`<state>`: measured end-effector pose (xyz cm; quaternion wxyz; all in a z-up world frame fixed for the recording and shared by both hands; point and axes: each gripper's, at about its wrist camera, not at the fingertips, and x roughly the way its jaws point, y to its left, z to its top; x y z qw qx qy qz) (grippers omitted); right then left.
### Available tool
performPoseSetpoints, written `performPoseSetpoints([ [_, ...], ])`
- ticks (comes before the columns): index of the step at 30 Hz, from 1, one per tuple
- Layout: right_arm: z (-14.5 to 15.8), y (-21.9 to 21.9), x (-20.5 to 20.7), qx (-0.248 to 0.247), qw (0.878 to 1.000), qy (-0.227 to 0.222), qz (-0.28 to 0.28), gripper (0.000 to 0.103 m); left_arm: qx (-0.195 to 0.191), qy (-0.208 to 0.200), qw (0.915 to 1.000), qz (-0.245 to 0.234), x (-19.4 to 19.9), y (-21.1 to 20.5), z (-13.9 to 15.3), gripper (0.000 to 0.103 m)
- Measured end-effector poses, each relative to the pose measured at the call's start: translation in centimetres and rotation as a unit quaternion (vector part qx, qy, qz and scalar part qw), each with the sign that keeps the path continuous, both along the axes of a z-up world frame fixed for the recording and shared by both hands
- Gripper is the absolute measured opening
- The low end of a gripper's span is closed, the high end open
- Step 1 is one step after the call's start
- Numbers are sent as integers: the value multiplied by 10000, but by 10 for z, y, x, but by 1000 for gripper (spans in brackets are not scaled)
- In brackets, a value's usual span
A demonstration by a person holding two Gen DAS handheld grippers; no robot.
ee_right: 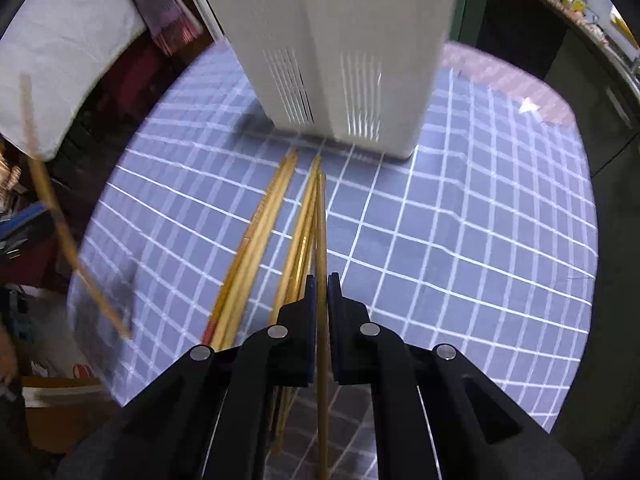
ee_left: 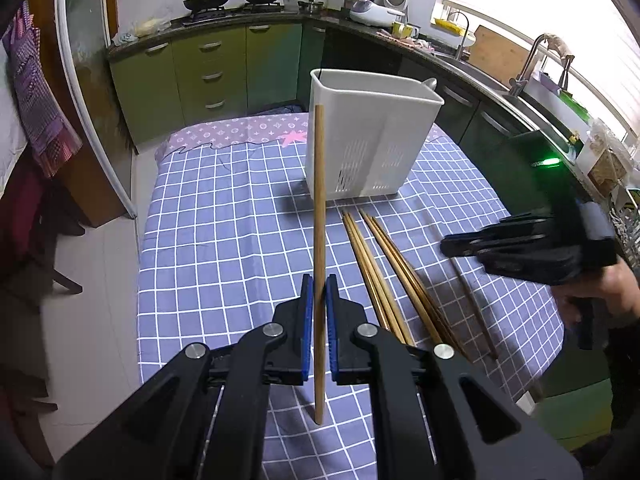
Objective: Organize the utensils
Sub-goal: 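Lift the chopstick upright with the left tool while the right tool lifts its chopstick over the holder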
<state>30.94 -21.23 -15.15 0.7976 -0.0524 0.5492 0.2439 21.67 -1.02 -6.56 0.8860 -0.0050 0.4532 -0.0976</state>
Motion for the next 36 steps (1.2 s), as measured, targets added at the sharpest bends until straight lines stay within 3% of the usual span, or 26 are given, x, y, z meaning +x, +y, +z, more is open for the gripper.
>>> performPoseSetpoints([
  [5,48,-37,-36,548,9962,-666,-145,6,-13,-74,10000,-23,-7,0,7,7],
  [10,79,-77,-63,765,9910,-1070,-259,6,71,-171,9998,-66,-12,-2,15,7],
  [36,98,-91,-82,973,9852,-1395,-210,6,236,-376,9986,-271,-10,-25,31,7],
])
